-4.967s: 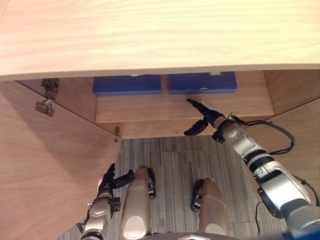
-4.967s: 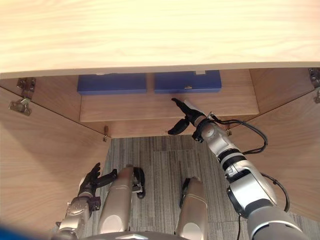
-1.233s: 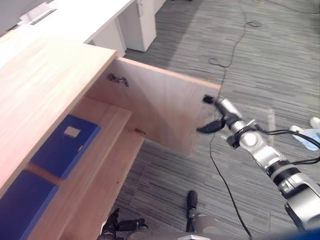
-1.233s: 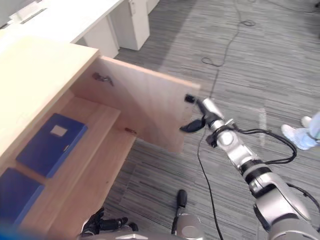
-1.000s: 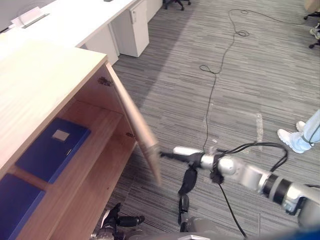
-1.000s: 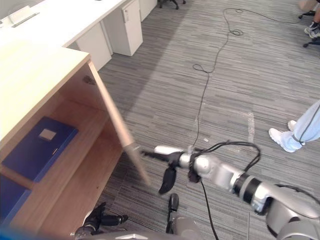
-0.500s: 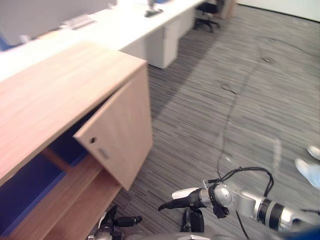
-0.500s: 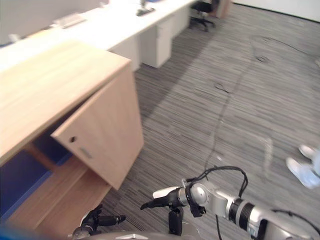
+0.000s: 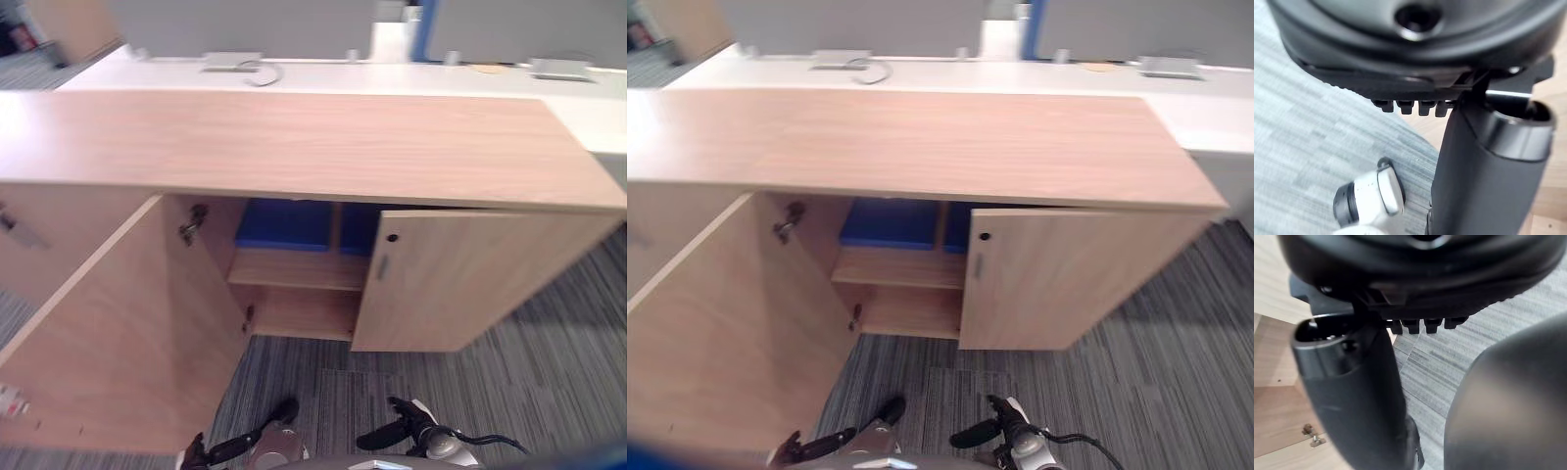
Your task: Walk over to the cabinet, pick up the folder, carry it to the office cabinet, place the folder inside the office cabinet, then close the office cabinet door
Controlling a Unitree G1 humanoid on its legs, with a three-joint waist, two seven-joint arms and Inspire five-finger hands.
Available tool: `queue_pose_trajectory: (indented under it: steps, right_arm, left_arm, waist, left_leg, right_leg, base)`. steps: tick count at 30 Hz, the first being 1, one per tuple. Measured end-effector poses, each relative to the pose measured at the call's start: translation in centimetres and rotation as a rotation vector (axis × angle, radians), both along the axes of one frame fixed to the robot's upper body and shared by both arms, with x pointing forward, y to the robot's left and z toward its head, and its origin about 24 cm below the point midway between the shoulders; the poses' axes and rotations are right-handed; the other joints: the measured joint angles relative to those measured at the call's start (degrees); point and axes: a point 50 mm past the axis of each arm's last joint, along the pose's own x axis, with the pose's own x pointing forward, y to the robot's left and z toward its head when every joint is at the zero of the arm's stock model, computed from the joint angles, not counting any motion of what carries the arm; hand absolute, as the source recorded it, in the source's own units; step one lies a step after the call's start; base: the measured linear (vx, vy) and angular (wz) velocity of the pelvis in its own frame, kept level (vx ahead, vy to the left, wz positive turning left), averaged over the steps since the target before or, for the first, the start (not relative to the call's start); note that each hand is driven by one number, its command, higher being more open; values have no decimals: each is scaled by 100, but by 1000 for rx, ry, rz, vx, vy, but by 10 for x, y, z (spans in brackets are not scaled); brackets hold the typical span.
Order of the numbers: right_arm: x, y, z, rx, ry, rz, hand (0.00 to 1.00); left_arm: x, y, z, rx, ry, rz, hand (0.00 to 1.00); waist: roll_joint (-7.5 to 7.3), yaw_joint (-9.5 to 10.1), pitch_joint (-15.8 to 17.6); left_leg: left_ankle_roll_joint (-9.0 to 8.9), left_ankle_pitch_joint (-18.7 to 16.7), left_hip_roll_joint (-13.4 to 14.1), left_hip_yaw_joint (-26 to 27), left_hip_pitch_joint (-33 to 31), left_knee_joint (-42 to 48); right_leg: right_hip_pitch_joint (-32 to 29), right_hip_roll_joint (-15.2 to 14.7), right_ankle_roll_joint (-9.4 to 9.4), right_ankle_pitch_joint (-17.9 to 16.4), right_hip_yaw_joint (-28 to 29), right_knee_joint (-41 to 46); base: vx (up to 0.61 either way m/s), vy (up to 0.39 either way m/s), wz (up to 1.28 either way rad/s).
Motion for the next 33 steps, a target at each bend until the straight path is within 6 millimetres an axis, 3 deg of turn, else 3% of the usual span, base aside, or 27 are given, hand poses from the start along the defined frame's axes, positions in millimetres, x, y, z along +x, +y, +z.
queue_pose_trajectory:
  steps: [2,3,4,5,6,7,8,9,10,11,12,15,18,24,33]
  right_arm:
    - [-6,0,-2,24,11,-71,100]
    - [-10,-3,-3,33,16,-134,100]
    - [-12,-10,-3,33,15,-202,100]
    - [-14,-12,-3,38,17,-249,100]
    - [-17,-15,-4,53,17,-329,100]
    - [-18,-18,-4,61,15,-371,100]
    - [-18,-16,-5,72,13,-390,100]
    - [-24,-22,-6,84,23,-490,100]
    - [-28,-29,-7,84,31,-571,100]
    - [-29,-32,-7,79,30,-590,100]
    - [-29,-35,-6,78,30,-621,100]
    - [-34,-32,-8,108,47,-690,100]
    - [-36,-34,-9,119,44,-743,100]
    - [-36,-30,-9,128,51,-752,100]
    - [-36,-26,-10,136,56,-735,100]
  left_arm:
    - [2,4,2,8,-20,59,100]
    - [3,4,3,10,-30,76,100]
    - [2,4,4,9,-44,95,100]
    - [3,4,5,10,-50,92,100]
    - [9,-1,5,-1,-73,78,100]
    - [15,-3,6,-4,-96,48,100]
    - [19,1,8,1,-113,44,100]
    - [21,-2,6,-21,-109,55,100]
    - [20,-5,5,-32,-102,61,100]
    - [19,-9,4,-41,-100,56,100]
    - [19,-14,3,-55,-98,39,100]
    - [20,-14,7,-61,-127,13,100]
    - [24,-25,10,-101,-170,-29,100]
    - [32,-31,29,-123,-308,-28,100]
    - [25,-25,32,-107,-319,40,100]
  waist:
    - [-180,-23,16]
    - [-215,-34,26]
    - [-155,-13,83]
    - [-154,-22,99]
    - [4,-58,121]
    - [-59,-118,44]
    - [-122,-164,92]
    - [-26,-199,123]
    - [-2,-289,127]
    - [40,-309,124]
    - [112,-313,135]
    - [-67,-310,85]
    - [23,-357,31]
    - [-10,-344,41]
    - [-3,-377,66]
  left_leg:
    - [65,21,35,1423,-350,606]
    - [177,-29,240,2754,-582,1055]
    - [329,83,435,3928,-770,1436]
    - [472,172,418,4165,-740,1405]
    - [593,455,387,4177,-586,930]
    - [549,770,209,4172,-362,129]
    - [647,532,190,4496,-333,323]
    - [644,-208,320,5118,-221,1177]
    - [581,-632,394,5413,63,1463]
    - [466,-767,418,5474,228,1316]
    - [637,-770,281,5436,431,795]
    - [821,18,-336,5241,988,-681]
    - [971,540,-622,4913,1431,-1710]
    - [1002,560,-762,4507,1489,-1717]
    - [937,572,-669,4599,1605,-1744]
  right_leg:
    - [181,-174,-18,-9,-495,-153]
    - [318,-252,-16,-8,-786,-191]
    - [467,-220,-11,-5,-952,-165]
    - [484,-239,-18,38,-975,-74]
    - [339,-217,-137,97,-972,122]
    - [334,-249,-294,399,-1006,-876]
    - [383,-405,51,603,-1179,-1042]
    - [541,-552,92,653,-1490,-1122]
    - [690,-660,184,704,-1662,-1273]
    - [757,-696,244,741,-1775,-1365]
    - [805,-770,304,777,-1900,-1423]
    - [862,-1099,481,910,-2113,-1610]
    - [998,-1212,597,982,-2377,-1703]
    - [1309,-1245,547,1052,-2665,-1841]
    - [1495,-1124,547,1054,-2690,-2069]
  base:
    - [46,-10,125]
    - [136,-17,122]
    - [140,-23,123]
    - [135,-19,124]
    - [8,1,132]
    - [-53,40,131]
    - [-93,89,126]
    - [-28,125,114]
    - [19,118,106]
    - [52,143,87]
    - [58,177,60]
    - [42,101,48]
    - [48,66,52]
    - [32,49,41]
    - [-13,-19,-6]
